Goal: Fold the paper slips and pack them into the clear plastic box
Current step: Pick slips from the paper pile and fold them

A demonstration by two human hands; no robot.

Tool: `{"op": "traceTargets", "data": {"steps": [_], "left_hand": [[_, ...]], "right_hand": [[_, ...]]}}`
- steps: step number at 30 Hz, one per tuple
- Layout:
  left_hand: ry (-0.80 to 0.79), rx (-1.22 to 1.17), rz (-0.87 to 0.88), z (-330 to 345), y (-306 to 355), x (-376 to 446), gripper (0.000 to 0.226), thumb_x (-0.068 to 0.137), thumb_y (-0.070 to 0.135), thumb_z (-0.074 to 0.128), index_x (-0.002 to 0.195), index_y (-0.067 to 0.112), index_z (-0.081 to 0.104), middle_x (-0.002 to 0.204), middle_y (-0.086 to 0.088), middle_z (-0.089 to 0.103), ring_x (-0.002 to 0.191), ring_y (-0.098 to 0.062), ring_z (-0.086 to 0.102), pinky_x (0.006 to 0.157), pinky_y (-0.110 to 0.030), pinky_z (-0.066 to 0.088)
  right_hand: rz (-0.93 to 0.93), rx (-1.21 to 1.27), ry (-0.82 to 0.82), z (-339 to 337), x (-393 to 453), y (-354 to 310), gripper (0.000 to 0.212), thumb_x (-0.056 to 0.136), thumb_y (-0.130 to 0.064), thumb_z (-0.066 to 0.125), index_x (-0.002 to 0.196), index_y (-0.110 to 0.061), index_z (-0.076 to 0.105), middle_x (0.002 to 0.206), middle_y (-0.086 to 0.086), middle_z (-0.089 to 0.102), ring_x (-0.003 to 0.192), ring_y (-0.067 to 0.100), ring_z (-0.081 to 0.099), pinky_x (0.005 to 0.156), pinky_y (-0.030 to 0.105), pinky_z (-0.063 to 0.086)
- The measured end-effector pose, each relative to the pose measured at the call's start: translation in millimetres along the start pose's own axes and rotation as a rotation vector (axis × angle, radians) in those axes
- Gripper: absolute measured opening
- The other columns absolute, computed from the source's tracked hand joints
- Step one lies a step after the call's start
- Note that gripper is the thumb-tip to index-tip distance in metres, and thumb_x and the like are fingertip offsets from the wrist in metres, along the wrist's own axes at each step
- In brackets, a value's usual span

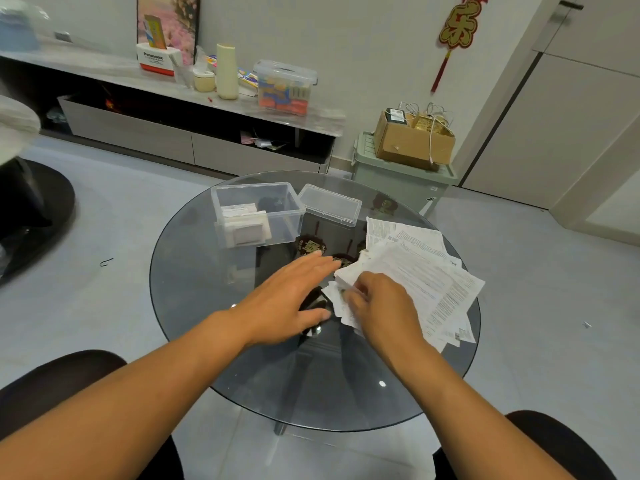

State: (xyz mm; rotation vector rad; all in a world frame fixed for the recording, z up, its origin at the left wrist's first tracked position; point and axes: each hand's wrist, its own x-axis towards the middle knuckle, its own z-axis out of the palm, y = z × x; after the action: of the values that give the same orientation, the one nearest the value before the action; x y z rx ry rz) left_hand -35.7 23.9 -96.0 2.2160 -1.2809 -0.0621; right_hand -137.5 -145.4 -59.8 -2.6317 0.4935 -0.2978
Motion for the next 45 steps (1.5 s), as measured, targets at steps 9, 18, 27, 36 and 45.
{"op": "traceTargets", "data": {"steps": [9, 18, 27, 36, 45], "left_hand": [[-0.177, 0.027, 0.041, -16, -10, -22, 0.063, 0.093, 0.062, 0.057, 0.151, 0.045, 0.039, 0.16, 0.023, 0.031, 0.149, 0.007, 0.015, 0.124, -0.028, 0.02], [-0.08, 0.143, 0.053, -31, 0, -43, 0.047, 0.103, 0.052, 0.029, 0.133, 0.037, 0.062, 0.129, 0.016, 0.065, 0.116, -0.006, 0.058, 0.106, -0.025, 0.044], [0.151, -0.236, -0.304, -6, 10, -25, 0.077, 0.085, 0.05, 0.074, 0.147, 0.052, 0.028, 0.133, 0.016, 0.06, 0.112, -0.007, 0.06, 0.097, -0.032, 0.052], [0.256, -0.181, -0.418, 1, 12, -6, 0.093, 0.087, 0.032, 0.078, 0.153, 0.044, 0.013, 0.129, 0.014, 0.051, 0.093, -0.006, 0.06, 0.085, -0.033, 0.054], [-0.095, 0.277, -0.105, -15, 2, -11, 0.079, 0.089, 0.077, 0.04, 0.152, 0.03, 0.04, 0.156, 0.01, 0.042, 0.142, -0.011, 0.037, 0.121, -0.036, 0.026]], "right_hand": [[-0.349, 0.224, -0.316, -1, -27, -7, 0.012, 0.099, -0.035, 0.065, 0.095, -0.027, 0.073, 0.091, -0.013, 0.07, 0.088, 0.005, 0.062, 0.08, 0.031, 0.051], [-0.159, 0.151, -0.609, -49, 11, 41, 0.042, 0.085, -0.032, 0.08, 0.119, -0.053, 0.068, 0.125, -0.034, 0.061, 0.115, -0.007, 0.055, 0.101, 0.022, 0.04], [0.072, 0.487, -0.186, -11, 12, 48, 0.021, 0.089, -0.034, 0.079, 0.109, -0.039, 0.072, 0.096, -0.019, 0.073, 0.086, 0.0, 0.068, 0.075, 0.024, 0.05], [0.123, 0.272, -0.048, 5, 14, 39, 0.084, 0.086, -0.044, 0.08, 0.151, -0.045, 0.026, 0.1, -0.016, 0.055, 0.09, 0.01, 0.061, 0.085, 0.04, 0.057], [-0.039, 0.154, -0.389, -19, 9, 43, 0.067, 0.084, -0.042, 0.077, 0.142, -0.048, 0.043, 0.141, -0.021, 0.038, 0.109, 0.005, 0.051, 0.104, 0.042, 0.048]]}}
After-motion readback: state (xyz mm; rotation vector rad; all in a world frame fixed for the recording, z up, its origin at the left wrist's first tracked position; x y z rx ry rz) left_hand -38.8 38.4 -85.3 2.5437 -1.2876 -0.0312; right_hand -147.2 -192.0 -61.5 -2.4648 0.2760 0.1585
